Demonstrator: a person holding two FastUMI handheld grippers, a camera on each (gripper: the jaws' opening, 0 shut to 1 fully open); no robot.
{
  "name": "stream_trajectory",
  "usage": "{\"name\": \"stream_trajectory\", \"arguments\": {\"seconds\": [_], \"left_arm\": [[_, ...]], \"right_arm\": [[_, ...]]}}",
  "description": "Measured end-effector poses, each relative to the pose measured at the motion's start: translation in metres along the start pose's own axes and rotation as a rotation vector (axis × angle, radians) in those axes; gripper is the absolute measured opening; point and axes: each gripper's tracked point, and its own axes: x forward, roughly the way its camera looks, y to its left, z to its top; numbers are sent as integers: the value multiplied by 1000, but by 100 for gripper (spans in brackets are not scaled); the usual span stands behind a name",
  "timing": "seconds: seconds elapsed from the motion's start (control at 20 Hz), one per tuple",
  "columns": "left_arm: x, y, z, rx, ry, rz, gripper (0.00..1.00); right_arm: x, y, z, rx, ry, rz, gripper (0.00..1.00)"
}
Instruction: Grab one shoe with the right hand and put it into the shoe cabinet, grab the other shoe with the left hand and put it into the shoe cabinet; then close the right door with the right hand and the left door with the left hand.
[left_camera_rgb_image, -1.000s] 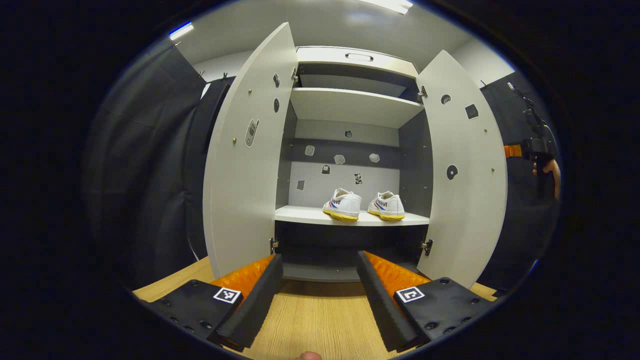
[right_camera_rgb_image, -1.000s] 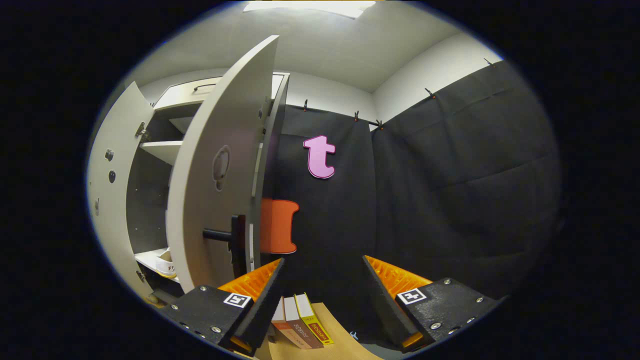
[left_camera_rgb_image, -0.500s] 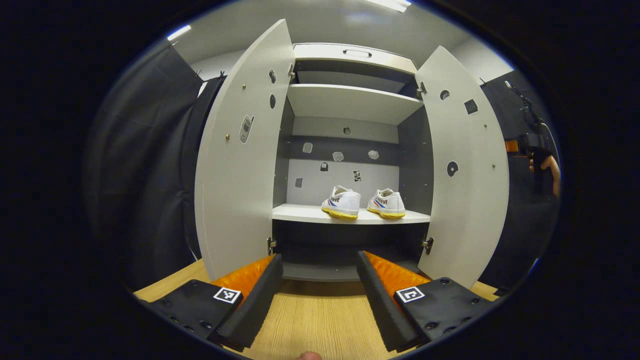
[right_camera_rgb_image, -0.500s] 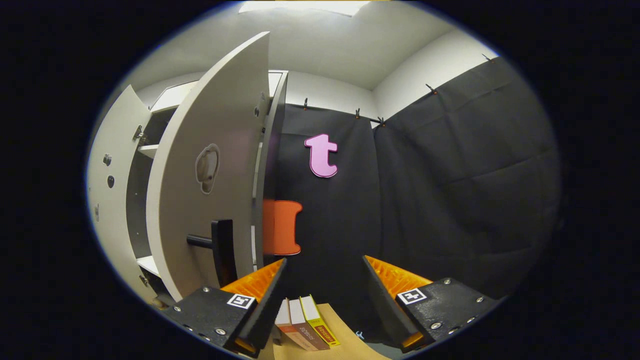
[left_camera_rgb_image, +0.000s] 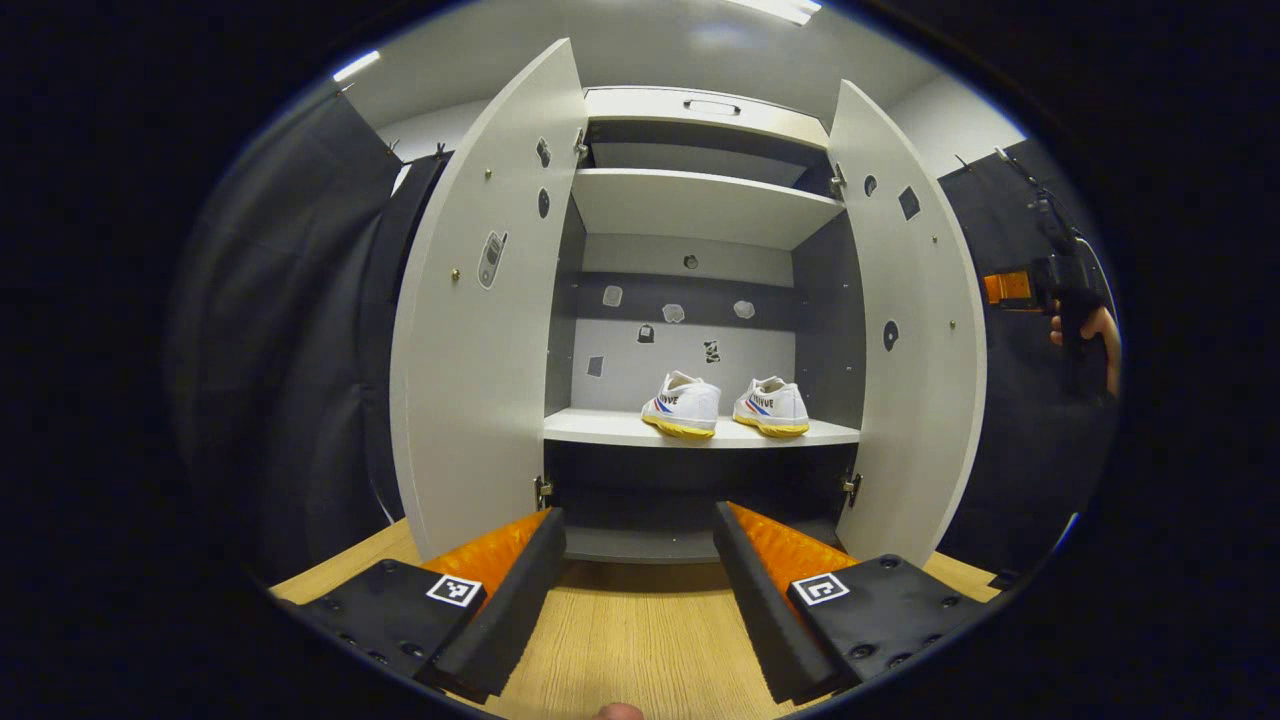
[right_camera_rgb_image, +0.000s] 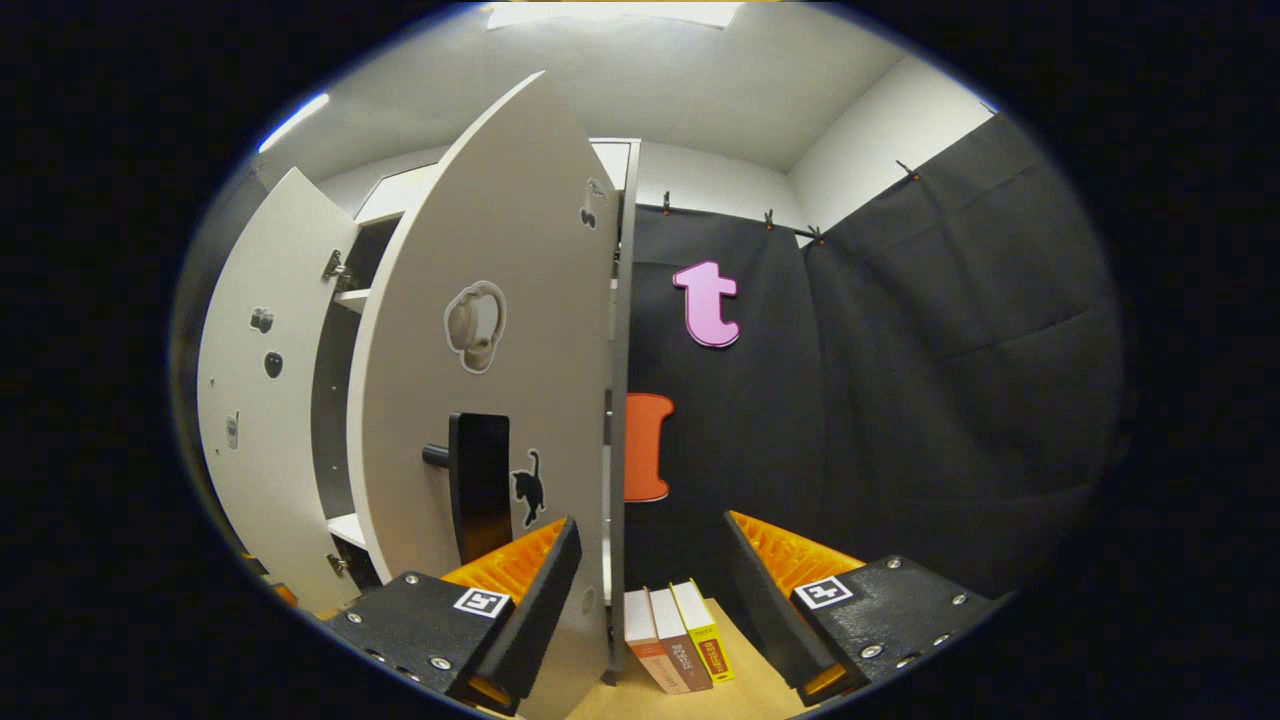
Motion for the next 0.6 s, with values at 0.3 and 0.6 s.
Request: {"name": "stream_trajectory", "arguments": {"seconds": [0.3,0.6], "left_arm": [[-7,16,1,-4,0,38,97],[-12,27,7,0,-16,67,97]], "right_arm": [[21,50,2,43,-18,75,88],[39,104,11,43,-48,158,92]]}}
